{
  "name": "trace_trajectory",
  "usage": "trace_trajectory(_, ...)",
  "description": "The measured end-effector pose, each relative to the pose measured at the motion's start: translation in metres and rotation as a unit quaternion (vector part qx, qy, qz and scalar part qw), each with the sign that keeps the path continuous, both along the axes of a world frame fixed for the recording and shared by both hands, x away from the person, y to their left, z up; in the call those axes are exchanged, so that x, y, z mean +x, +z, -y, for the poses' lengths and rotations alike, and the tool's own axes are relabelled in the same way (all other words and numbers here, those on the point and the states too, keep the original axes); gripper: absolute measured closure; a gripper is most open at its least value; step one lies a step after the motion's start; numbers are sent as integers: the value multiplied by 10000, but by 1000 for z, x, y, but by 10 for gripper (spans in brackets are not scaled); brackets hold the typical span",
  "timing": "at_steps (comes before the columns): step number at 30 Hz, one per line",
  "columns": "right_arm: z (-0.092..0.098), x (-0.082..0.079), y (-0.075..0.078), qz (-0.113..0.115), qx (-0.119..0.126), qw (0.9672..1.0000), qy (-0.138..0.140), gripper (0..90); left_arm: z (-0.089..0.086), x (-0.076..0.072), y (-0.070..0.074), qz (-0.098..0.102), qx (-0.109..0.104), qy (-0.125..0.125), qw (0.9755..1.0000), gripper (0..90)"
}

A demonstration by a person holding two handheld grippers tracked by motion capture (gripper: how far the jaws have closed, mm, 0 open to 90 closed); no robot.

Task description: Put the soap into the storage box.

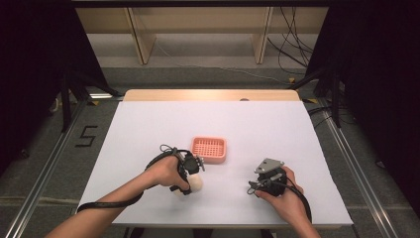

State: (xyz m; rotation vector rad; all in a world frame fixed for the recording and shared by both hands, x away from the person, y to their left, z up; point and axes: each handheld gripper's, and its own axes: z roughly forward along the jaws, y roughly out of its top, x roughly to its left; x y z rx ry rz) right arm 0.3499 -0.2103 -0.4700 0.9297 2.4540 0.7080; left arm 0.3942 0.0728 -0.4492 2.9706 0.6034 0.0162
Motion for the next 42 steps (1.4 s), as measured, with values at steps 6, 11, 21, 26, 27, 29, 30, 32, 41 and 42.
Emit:
trace_trajectory(6,0,-1,1,-53,38,10000,-60,346,0,1,1,-6,15,-41,10000,468)
trace_trajectory(11,0,0,0,7,10,10000,-17,346,0,1,3,64,-45,-61,10000,469)
trace_trajectory(21,-1,-1,-1,-29,39,10000,-70,346,1,2,4,115,-19,-37,9999,474)
trace_trajectory(26,-1,0,-1,-20,-11,10000,4,346,2,3,-1,9,48,6,10000,475)
trace_trajectory(27,-1,0,-1,-25,-15,10000,4,346,2,3,-1,23,61,-4,10000,475)
trace_trajectory(29,-1,0,-1,-30,-16,10000,8,345,3,4,-2,0,111,-28,9999,475)
trace_trajectory(30,-1,0,-1,-26,-16,10000,1,345,4,5,-4,-44,157,-3,9999,475)
trace_trajectory(32,-1,1,-1,-30,-21,10000,-4,345,4,4,-5,-73,162,32,9998,475)
trace_trajectory(41,-1,0,-2,-76,-11,10000,10,342,5,9,-6,-44,136,99,9998,457)
trace_trajectory(42,-1,0,-2,-78,-12,10000,11,342,5,9,-6,-62,153,105,9998,453)
